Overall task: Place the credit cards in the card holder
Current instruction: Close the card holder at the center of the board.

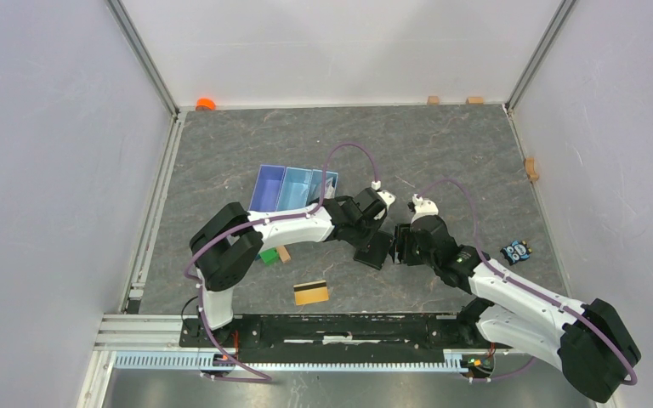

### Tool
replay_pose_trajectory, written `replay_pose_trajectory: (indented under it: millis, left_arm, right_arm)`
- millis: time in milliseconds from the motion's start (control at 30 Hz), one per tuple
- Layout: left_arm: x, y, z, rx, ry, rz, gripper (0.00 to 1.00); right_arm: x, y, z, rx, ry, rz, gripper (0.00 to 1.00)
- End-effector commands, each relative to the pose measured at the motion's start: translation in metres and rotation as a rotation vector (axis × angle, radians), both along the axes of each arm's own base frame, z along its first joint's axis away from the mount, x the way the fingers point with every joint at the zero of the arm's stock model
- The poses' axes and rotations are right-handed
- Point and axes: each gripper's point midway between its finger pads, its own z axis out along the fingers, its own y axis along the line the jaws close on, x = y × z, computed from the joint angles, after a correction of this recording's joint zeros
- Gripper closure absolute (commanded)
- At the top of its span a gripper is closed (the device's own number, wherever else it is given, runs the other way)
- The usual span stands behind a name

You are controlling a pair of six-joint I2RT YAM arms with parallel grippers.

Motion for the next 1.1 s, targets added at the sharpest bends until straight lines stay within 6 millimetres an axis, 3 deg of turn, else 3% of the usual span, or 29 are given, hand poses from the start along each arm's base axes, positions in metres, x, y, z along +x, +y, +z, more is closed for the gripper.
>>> replay_pose_trajectory:
  millis: [0,500,800,1067]
  left_arm:
    - [-0.005,-0.006,0.02,-0.068,0.015,0.013,0.98]
    - [-0.006,-0.025,0.036,-0.226,0.097,0.008,0.98]
    - [-0.004,-0.03,0.027,-0.231,0.113,0.022,0.98]
    - [-0.008,-0.033,0.024,-0.246,0.139,0.019,0.98]
  right_arm:
    - [0.007,0.004,0.008,0.032,-0.033,-0.007,0.42]
    - [0.005,0.005,0.004,0.037,-0.029,0.0,0.42]
    - [0.002,0.006,-0.002,0.046,-0.015,0.002,0.42]
    - [-0.005,0.008,-0.021,0.064,0.023,0.01,0.44]
